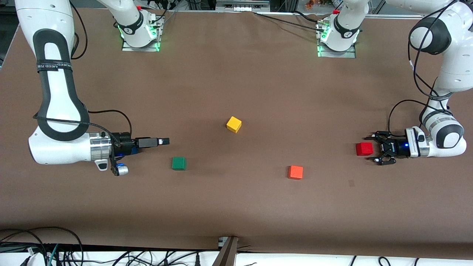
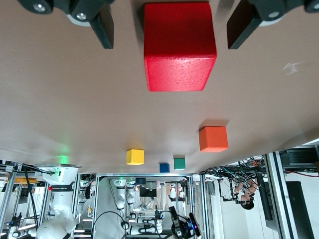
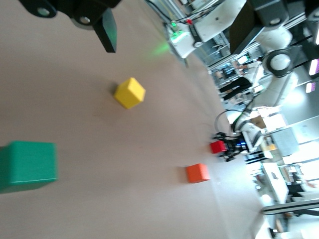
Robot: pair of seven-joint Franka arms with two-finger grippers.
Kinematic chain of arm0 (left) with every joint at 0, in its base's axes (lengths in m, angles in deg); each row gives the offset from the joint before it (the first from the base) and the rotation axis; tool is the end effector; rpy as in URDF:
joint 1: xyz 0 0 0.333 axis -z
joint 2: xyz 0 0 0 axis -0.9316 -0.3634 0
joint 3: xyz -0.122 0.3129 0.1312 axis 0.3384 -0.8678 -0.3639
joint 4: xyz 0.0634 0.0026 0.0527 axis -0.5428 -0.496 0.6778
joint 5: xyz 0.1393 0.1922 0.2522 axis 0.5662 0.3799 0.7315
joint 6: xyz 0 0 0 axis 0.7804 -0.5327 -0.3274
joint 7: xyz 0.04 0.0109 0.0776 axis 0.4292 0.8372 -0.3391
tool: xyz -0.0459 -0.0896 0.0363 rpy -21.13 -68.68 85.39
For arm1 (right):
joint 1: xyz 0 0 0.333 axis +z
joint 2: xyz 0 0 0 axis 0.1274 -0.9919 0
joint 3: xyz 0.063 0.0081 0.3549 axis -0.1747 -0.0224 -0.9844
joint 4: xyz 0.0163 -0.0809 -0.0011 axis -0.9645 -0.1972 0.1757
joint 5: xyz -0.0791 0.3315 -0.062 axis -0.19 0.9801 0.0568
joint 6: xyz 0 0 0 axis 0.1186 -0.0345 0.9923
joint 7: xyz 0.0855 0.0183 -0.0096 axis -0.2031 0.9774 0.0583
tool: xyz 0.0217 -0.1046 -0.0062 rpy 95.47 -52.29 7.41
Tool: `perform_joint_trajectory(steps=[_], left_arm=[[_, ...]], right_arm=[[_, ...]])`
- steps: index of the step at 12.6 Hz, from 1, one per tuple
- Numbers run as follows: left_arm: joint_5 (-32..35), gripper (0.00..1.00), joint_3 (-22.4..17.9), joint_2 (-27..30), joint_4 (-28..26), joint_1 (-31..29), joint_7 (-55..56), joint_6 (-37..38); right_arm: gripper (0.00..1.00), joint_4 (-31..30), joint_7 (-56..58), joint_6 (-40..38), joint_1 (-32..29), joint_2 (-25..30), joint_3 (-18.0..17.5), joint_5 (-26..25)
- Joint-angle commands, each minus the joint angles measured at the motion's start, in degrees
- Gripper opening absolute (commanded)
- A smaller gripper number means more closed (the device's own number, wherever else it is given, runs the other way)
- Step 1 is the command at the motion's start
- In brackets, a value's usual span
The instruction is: Pass red block to right arm, stack on blue
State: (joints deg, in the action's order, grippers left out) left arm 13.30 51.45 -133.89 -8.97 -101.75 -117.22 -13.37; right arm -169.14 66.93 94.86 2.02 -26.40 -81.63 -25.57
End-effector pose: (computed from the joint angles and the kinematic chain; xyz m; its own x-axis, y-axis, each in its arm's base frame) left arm 0.6043 0.2357 0.1083 -0.0174 -0.2444 0.9695 -0.9998 0.0057 -0.0165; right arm 0.6671 0.1582 0.3953 0.9475 0.0710 -0.3118 -0.2210 -0.5593 -0.7990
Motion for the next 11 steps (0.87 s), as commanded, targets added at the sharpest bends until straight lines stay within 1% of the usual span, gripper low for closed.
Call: perform_joint_trajectory(steps=[1,3,4,6,7,8,9,11], left_arm=[[-1.4,1.00,-0.2,-1.2,1.7,-0.1,-3.6,1.7],[-1.4,1.00,-0.2,-1.2,1.7,-0.1,-3.5,1.8],[-1.4,0.95,-0.2,-1.2,1.8,0.0,-3.6,1.8],[-1.4,0.79,-0.2,-1.3,1.8,0.1,-4.5,1.9],[-1.5,0.66,-0.2,-1.3,1.8,0.3,-6.1,1.9],[-1.5,0.47,-0.2,-1.2,1.8,0.3,-7.1,1.8],[-1.6,0.31,-0.2,-1.2,1.8,0.3,-7.9,1.8],[-3.3,0.11,0.0,-1.2,1.7,0.5,-8.3,1.7]], right_arm=[[1.00,0.8,0.7,3.0,1.6,-0.8,-0.6,2.2],[1.00,0.8,0.7,4.3,3.0,-0.9,-0.6,2.5],[1.00,0.8,0.8,4.3,3.7,-0.9,-0.6,2.4],[1.00,0.8,0.8,5.3,4.3,-1.3,-0.6,2.4],[1.00,0.8,0.7,5.3,4.4,-1.4,-0.6,2.5],[1.00,0.8,0.7,5.3,4.4,-1.5,-0.6,2.5],[1.00,0.9,0.7,5.4,4.4,-1.7,-0.7,2.6],[1.00,0.9,0.8,5.7,4.5,-1.9,-0.7,4.2]])
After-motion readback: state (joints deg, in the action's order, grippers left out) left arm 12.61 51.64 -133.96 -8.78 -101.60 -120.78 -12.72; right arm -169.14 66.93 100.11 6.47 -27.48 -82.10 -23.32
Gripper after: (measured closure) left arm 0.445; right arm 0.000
